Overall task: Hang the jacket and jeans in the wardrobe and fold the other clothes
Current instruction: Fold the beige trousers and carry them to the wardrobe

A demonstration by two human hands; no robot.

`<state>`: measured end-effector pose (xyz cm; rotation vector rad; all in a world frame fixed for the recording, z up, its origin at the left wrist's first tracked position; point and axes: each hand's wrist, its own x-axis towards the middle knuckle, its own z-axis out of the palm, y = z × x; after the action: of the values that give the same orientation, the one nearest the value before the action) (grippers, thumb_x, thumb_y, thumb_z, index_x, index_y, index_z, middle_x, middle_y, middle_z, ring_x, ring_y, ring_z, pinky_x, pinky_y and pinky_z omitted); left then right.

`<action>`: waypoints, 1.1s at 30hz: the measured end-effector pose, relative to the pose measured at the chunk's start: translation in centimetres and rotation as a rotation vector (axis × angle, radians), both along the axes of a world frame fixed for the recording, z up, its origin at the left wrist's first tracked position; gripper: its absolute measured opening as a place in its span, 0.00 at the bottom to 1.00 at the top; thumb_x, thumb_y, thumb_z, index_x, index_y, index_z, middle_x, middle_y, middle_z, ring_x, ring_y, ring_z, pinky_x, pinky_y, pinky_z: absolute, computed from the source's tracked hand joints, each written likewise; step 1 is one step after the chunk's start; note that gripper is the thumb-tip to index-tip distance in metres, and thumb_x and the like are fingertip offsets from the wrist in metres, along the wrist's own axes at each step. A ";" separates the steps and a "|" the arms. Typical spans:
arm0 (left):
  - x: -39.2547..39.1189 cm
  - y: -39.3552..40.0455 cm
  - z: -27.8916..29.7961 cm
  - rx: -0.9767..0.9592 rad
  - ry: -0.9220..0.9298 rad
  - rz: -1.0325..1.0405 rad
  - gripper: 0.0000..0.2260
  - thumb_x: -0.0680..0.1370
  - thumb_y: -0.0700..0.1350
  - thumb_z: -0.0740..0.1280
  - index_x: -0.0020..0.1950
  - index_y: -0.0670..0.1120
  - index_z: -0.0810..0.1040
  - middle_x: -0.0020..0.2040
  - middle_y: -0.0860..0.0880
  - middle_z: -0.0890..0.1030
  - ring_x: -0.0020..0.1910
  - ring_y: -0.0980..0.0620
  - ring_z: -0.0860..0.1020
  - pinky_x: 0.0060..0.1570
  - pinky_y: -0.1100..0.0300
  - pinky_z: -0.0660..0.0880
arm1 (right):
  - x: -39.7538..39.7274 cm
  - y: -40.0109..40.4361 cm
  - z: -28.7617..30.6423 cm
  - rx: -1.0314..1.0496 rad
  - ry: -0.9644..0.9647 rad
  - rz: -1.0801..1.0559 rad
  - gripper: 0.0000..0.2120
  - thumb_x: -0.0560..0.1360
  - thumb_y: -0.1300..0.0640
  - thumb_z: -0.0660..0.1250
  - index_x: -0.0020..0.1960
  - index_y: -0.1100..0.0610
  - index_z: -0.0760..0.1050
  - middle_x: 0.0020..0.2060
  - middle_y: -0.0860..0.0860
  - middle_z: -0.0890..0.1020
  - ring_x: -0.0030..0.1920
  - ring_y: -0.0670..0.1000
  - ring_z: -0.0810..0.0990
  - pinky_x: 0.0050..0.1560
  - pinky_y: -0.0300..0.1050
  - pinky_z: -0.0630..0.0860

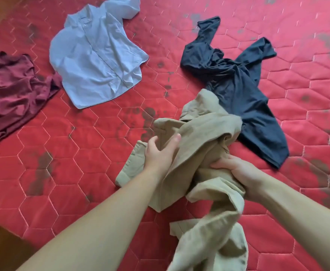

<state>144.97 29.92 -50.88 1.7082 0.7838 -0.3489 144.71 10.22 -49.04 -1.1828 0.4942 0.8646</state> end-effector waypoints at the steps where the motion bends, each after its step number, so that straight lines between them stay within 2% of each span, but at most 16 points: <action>1: 0.5 0.2 -0.4 -0.163 0.105 0.078 0.52 0.58 0.74 0.72 0.75 0.51 0.62 0.68 0.52 0.73 0.64 0.50 0.75 0.65 0.50 0.71 | -0.2 -0.1 0.3 0.047 -0.002 0.067 0.15 0.68 0.67 0.68 0.54 0.62 0.78 0.46 0.63 0.84 0.43 0.59 0.84 0.45 0.52 0.80; 3: 1.0 0.7 -0.9 -0.474 0.214 0.149 0.51 0.56 0.75 0.72 0.73 0.51 0.70 0.62 0.48 0.80 0.58 0.46 0.81 0.60 0.47 0.77 | -0.5 -0.5 0.8 0.095 0.019 0.202 0.16 0.62 0.69 0.70 0.49 0.62 0.82 0.48 0.63 0.84 0.45 0.59 0.84 0.45 0.50 0.82; 5: 1.1 1.1 -0.7 -0.613 0.239 0.067 0.30 0.69 0.69 0.68 0.61 0.50 0.81 0.53 0.47 0.85 0.52 0.48 0.83 0.56 0.52 0.78 | -0.8 -1.0 1.1 0.093 0.076 0.296 0.14 0.62 0.67 0.69 0.46 0.61 0.85 0.48 0.63 0.84 0.45 0.59 0.85 0.43 0.47 0.82; 7: 1.1 1.3 -0.5 -0.662 0.250 0.008 0.15 0.78 0.55 0.67 0.54 0.45 0.83 0.47 0.45 0.85 0.45 0.50 0.83 0.48 0.57 0.79 | -1.0 -1.6 0.8 -0.009 0.105 0.359 0.15 0.61 0.66 0.71 0.47 0.62 0.84 0.48 0.61 0.85 0.45 0.58 0.85 0.43 0.46 0.81; 10: 1.6 1.6 -0.2 -0.525 0.127 0.056 0.12 0.76 0.41 0.70 0.58 0.39 0.81 0.50 0.43 0.85 0.45 0.47 0.83 0.43 0.58 0.80 | -1.4 -2.0 0.1 -0.245 -0.052 0.506 0.21 0.65 0.68 0.76 0.56 0.56 0.80 0.51 0.52 0.86 0.50 0.51 0.85 0.51 0.44 0.80; 13: 2.9 1.9 1.8 -0.254 -0.110 -0.029 0.11 0.74 0.38 0.73 0.55 0.45 0.81 0.49 0.47 0.85 0.48 0.50 0.83 0.50 0.58 0.80 | -0.6 -3.0 0.5 -0.424 -0.171 0.764 0.15 0.70 0.62 0.75 0.53 0.50 0.79 0.50 0.43 0.84 0.49 0.38 0.81 0.51 0.34 0.77; 16: 3.9 1.9 6.8 -0.094 -0.325 -0.270 0.09 0.75 0.36 0.72 0.51 0.49 0.80 0.44 0.54 0.82 0.40 0.65 0.79 0.45 0.70 0.75 | 3.1 -4.5 3.6 -0.715 -0.240 1.144 0.08 0.64 0.50 0.72 0.40 0.51 0.79 0.38 0.47 0.81 0.37 0.45 0.78 0.41 0.43 0.77; 19: 5.0 2.3 12.8 -0.072 -0.450 -0.456 0.09 0.76 0.34 0.69 0.55 0.43 0.81 0.46 0.50 0.83 0.42 0.63 0.79 0.48 0.68 0.75 | 7.4 -3.3 9.9 -1.024 -0.549 1.079 0.04 0.67 0.55 0.70 0.36 0.52 0.76 0.36 0.51 0.76 0.35 0.49 0.73 0.36 0.44 0.70; 20: 5.4 2.4 15.1 -0.073 -0.480 -0.508 0.08 0.77 0.34 0.69 0.54 0.43 0.81 0.46 0.50 0.84 0.43 0.60 0.79 0.49 0.65 0.75 | 8.5 -2.3 12.5 -1.079 -0.691 0.932 0.06 0.68 0.55 0.70 0.45 0.52 0.77 0.42 0.51 0.78 0.42 0.51 0.76 0.41 0.44 0.72; 22: 6.3 2.6 20.0 -0.058 -0.534 -0.624 0.08 0.77 0.34 0.69 0.48 0.47 0.81 0.38 0.56 0.82 0.38 0.61 0.77 0.41 0.66 0.74 | 10.1 0.0 17.3 -1.068 -0.910 0.716 0.34 0.67 0.52 0.72 0.71 0.50 0.65 0.65 0.52 0.70 0.62 0.54 0.73 0.60 0.47 0.71; 23: 6.8 2.7 22.5 -0.032 -0.552 -0.691 0.11 0.76 0.33 0.69 0.45 0.49 0.80 0.34 0.60 0.80 0.35 0.63 0.75 0.37 0.68 0.71 | 10.7 1.1 19.9 -1.052 -1.021 0.712 0.44 0.66 0.48 0.72 0.77 0.46 0.54 0.73 0.51 0.61 0.71 0.56 0.65 0.68 0.52 0.67; 25: 7.5 2.9 27.5 0.053 -0.603 -0.797 0.12 0.74 0.34 0.69 0.44 0.52 0.79 0.32 0.61 0.79 0.34 0.64 0.75 0.38 0.67 0.73 | 11.7 2.8 24.8 -1.160 -1.221 0.827 0.51 0.64 0.40 0.71 0.77 0.39 0.43 0.78 0.47 0.46 0.78 0.55 0.48 0.74 0.59 0.57; 27: 7.9 3.3 31.9 0.205 -0.690 -0.883 0.09 0.71 0.41 0.69 0.44 0.56 0.80 0.39 0.56 0.82 0.41 0.54 0.81 0.51 0.53 0.78 | 12.4 3.6 29.1 -1.336 -1.339 0.950 0.48 0.64 0.36 0.71 0.76 0.36 0.47 0.78 0.45 0.44 0.78 0.54 0.42 0.74 0.59 0.54; 29: 8.1 3.8 35.8 0.394 -0.765 -0.983 0.13 0.71 0.39 0.67 0.45 0.59 0.78 0.41 0.54 0.82 0.49 0.47 0.82 0.64 0.49 0.73 | 12.5 4.0 33.0 -1.433 -1.436 1.039 0.37 0.65 0.34 0.69 0.71 0.35 0.62 0.77 0.43 0.51 0.78 0.53 0.44 0.73 0.56 0.55; 31: 8.2 4.0 39.2 0.512 -0.808 -1.058 0.15 0.71 0.35 0.64 0.46 0.56 0.77 0.41 0.55 0.81 0.47 0.49 0.81 0.54 0.54 0.76 | 12.4 4.3 36.1 -1.483 -1.577 1.082 0.25 0.67 0.32 0.64 0.62 0.35 0.73 0.72 0.38 0.64 0.77 0.50 0.54 0.71 0.54 0.59; 33: 8.3 4.2 42.3 0.662 -0.854 -1.086 0.15 0.71 0.35 0.64 0.49 0.54 0.77 0.39 0.57 0.80 0.42 0.52 0.78 0.44 0.56 0.75 | 12.8 4.1 38.6 -1.530 -1.672 1.026 0.16 0.68 0.34 0.62 0.49 0.40 0.77 0.55 0.37 0.76 0.65 0.46 0.71 0.62 0.48 0.66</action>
<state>153.29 34.11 -8.53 2.5036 -0.8031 -0.0237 157.54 14.35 -10.46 -3.0862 -1.2193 -0.2165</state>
